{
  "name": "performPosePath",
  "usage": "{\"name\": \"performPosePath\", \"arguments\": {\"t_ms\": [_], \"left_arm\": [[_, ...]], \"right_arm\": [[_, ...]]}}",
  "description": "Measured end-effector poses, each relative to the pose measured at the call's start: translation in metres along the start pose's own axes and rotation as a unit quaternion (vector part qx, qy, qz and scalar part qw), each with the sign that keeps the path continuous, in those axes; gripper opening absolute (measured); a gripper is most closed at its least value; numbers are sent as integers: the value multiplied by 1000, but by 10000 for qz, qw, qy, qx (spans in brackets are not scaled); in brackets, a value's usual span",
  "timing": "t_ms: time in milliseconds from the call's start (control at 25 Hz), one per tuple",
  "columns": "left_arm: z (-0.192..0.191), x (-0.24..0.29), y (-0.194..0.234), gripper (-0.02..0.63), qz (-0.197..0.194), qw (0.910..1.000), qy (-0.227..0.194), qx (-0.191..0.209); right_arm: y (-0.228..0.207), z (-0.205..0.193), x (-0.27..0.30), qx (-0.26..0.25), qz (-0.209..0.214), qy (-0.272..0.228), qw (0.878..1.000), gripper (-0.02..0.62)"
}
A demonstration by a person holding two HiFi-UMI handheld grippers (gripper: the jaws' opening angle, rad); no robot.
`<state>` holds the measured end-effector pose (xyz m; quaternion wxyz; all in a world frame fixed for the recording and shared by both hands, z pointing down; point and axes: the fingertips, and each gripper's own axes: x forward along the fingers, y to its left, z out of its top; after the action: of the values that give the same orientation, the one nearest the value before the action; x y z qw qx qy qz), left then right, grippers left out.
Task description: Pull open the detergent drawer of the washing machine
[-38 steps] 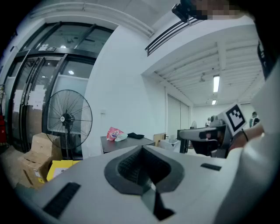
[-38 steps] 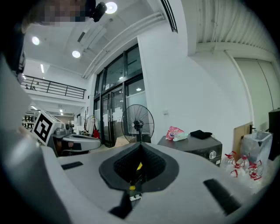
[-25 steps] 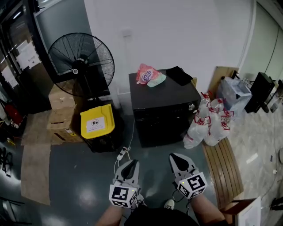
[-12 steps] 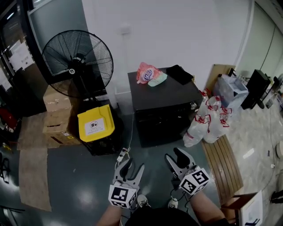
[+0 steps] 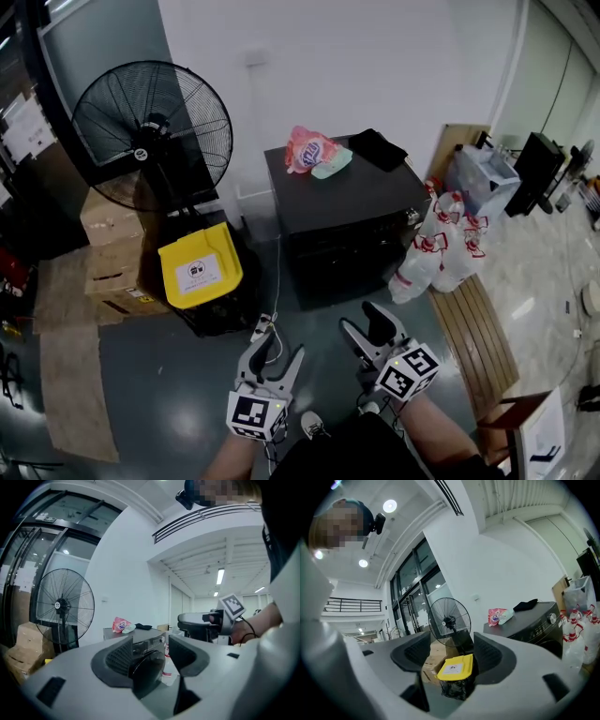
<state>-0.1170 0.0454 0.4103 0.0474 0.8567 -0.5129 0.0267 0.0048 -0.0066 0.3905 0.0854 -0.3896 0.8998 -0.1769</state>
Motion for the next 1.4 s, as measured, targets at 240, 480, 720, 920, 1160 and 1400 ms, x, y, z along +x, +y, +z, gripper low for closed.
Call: {"name": "performPosePath", "arguments": {"t_ms": [240, 480, 720, 920, 1160, 1400], "left_arm": [[2, 19, 15, 216, 73, 9999, 79, -40], [5, 58, 27, 216, 267, 9995, 150, -30], [8, 109, 39, 215, 562, 9982, 186, -74], [9, 156, 52, 215, 825, 9963, 212, -120], [9, 197, 60, 215, 1015, 9946, 227, -67], [6, 224, 72, 215, 1030, 9942, 314, -44]], "right_arm": [[-19, -8, 32, 237, 90, 64, 9997, 293], [-58, -15, 66, 464, 219, 241, 9984, 293], [-112, -26, 102, 711, 397, 475, 9955, 293], [-155, -35, 134, 1028, 540, 686, 9909, 293], [-193, -56, 165, 1481, 631, 898, 9829, 294], [-220, -84, 188, 1991, 483, 1053, 9731, 303]]}}
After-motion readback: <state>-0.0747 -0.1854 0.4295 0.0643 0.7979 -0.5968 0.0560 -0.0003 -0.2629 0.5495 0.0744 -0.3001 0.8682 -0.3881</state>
